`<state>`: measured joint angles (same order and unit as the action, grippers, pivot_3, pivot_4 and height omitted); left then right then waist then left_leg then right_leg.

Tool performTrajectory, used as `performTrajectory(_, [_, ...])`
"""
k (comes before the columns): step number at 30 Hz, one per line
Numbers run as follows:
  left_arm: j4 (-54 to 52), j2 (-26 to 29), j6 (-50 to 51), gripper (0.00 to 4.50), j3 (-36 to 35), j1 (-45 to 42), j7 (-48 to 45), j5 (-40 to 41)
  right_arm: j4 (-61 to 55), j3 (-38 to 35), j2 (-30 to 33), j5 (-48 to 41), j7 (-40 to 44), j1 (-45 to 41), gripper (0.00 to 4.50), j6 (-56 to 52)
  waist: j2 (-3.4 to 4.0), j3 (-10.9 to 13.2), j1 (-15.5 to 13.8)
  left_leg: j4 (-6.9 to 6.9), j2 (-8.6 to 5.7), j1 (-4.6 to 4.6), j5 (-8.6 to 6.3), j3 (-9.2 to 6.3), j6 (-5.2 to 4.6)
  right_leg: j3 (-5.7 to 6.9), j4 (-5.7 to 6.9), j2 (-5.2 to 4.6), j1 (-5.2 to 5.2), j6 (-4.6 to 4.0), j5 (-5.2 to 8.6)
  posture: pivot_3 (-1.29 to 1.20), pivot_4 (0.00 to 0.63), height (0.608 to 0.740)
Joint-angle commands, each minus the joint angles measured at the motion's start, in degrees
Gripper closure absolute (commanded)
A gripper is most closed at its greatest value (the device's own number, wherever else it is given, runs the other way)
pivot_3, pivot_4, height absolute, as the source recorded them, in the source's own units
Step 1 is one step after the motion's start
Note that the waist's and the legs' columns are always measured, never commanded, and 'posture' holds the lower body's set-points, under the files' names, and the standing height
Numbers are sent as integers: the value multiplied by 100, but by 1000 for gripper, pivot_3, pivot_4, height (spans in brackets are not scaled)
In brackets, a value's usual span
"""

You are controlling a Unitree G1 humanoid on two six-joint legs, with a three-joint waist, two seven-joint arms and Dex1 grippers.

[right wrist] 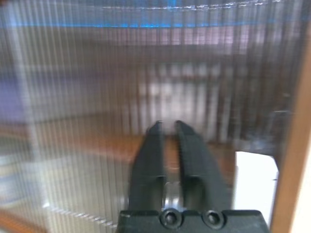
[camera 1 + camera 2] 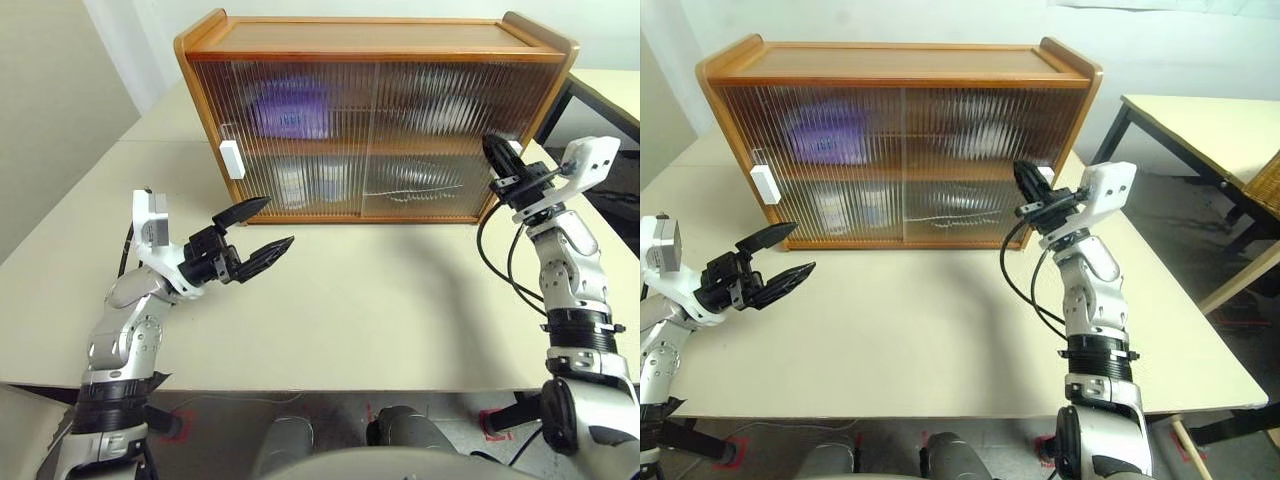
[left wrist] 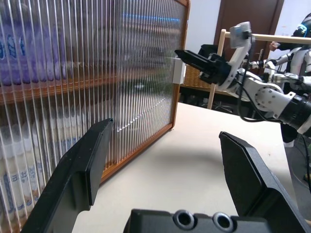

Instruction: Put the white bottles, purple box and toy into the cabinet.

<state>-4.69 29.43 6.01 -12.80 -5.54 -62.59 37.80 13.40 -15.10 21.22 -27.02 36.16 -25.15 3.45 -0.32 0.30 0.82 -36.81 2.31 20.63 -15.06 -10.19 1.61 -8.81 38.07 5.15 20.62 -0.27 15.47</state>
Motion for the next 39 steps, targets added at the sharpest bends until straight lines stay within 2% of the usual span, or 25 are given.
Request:
performTrajectory(1, [-134, 77, -4, 0, -73, 96, 33, -23, -586, 61, 21, -300, 373, 213, 2768, -129, 0, 0, -6, 0, -2, 3, 0, 0, 0, 1, 0, 3, 0, 7, 2, -13, 0, 740])
performTrajectory(5, [-205, 139, 2, 0, -164, 166, 77, 18, -1191, 248, 132, -664, 1154, 733, 1328, -332, -2, -1, -21, -2, -9, 0, 0, 1, 0, 9, 0, 14, -12, 36, 12, -1, 0, 740])
performTrajectory(8, [-299, 94, 1, 0, -352, 418, 196, 106, -1050, 129, 313, -724, 1620, 1154, 249, -243, -4, -1, -41, -4, -18, -18, 0, 10, 1, 13, -1, 14, -30, 33, 24, -9, 0, 740])
performTrajectory(9, [-333, 61, 1, 0, -405, 494, 241, 138, -974, 81, 350, -736, 1714, 1239, 17, -191, -4, -1, -41, -6, -22, -26, -1, 15, 3, 12, -1, 10, -39, 36, 27, -9, 0, 740])
performTrajectory(13, [-429, -158, -213, 0, -706, 1043, 661, 27, -531, -313, 439, -905, 2123, 1663, 17, 87, -4, 0, -35, -13, -29, -36, -2, 24, 6, 0, 1, -6, -44, 36, 29, -6, 0, 740])
performTrajectory(17, [-227, -307, -673, 0, -1025, 1431, 1155, -381, -102, -748, 505, -1085, 2122, 1852, 17, 97, -9, 3, -31, -11, -19, -48, -11, 26, 22, -13, 5, -15, -46, 10, 43, -6, 0, 740])
performTrajectory(24, [744, -323, -1261, 0, -1613, 1402, 2386, -1161, 1419, -1217, 994, -1006, 2322, 1818, 17, -58, -6, 11, -38, 1, -4, -59, -13, 23, 25, -10, 16, -9, -47, -12, 51, 2, 15, 740])
performTrajectory(32, [1387, -317, -1593, 0, -1386, 1104, 2857, -1741, 2935, -1311, 1189, -803, 2488, 1467, 17, 62, -21, 20, -70, 1, -8, -62, -14, 23, 26, -13, 16, -6, -54, -14, 51, 24, 8, 740])
performTrajectory(39, [2091, -433, -2121, 0, -1270, 1006, 2799, -1828, 3118, -1592, 1155, -837, 2766, 1544, 17, 696, -21, 19, -90, 2, -14, -66, -15, 29, 28, -11, 17, -3, -61, -10, 54, 15, 4, 740])
